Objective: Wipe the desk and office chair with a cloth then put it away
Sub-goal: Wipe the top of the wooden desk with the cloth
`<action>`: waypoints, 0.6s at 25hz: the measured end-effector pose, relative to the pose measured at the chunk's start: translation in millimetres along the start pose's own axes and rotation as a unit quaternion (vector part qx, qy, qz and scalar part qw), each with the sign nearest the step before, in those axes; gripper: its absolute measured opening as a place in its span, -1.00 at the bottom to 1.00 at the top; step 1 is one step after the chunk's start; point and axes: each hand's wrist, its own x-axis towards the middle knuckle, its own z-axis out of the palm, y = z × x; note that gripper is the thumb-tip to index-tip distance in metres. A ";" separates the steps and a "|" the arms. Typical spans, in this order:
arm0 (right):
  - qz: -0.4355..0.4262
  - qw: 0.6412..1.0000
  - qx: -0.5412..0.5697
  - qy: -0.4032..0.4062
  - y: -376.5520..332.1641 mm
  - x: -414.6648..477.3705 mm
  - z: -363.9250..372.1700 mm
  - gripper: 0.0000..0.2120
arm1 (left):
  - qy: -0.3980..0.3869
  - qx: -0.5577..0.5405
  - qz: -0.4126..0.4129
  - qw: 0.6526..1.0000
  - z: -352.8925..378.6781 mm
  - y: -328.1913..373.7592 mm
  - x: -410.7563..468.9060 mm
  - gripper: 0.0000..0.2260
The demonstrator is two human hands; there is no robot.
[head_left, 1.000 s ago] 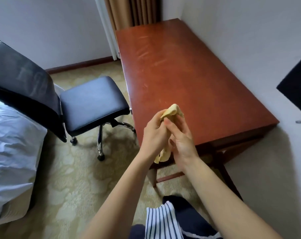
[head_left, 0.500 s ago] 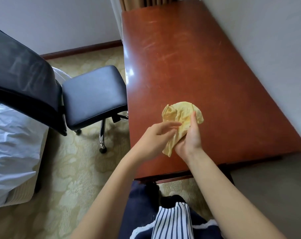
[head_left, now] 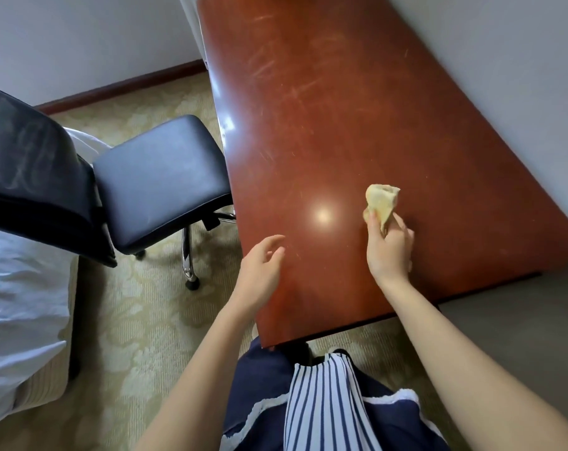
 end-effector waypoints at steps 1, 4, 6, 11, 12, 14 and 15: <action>-0.055 0.991 -0.124 0.021 12.1 3.8 1.5 -0.69 | 0.013 0.022 -0.024 0.999 2.2 -12.4 0.7 -0.66; -0.174 0.935 -0.308 -0.014 35.0 3.9 11.4 -0.65 | 0.007 0.089 -0.074 0.993 8.3 -44.7 0.1 -0.36; -0.202 0.900 -0.377 -0.090 39.3 -4.6 25.8 -0.57 | -0.009 0.113 -0.095 0.989 12.6 -61.8 -2.8 -0.19; -0.333 0.830 -0.376 -0.243 41.1 -57.5 64.8 -0.49 | -0.040 0.199 -0.116 0.972 18.2 -85.0 -16.1 -0.06; -0.380 0.807 -0.363 -0.271 44.2 -66.6 66.3 -0.45 | -0.045 0.213 -0.112 0.970 17.9 -86.2 -16.9 -0.05; -0.472 0.748 -0.350 -0.307 54.7 -76.2 57.5 -0.39 | -0.065 0.225 -0.104 0.967 16.9 -88.1 -17.7 0.08; -0.509 0.719 -0.351 -0.315 60.7 -75.4 48.2 -0.37 | -0.081 0.236 -0.101 0.963 15.8 -89.4 -18.6 0.16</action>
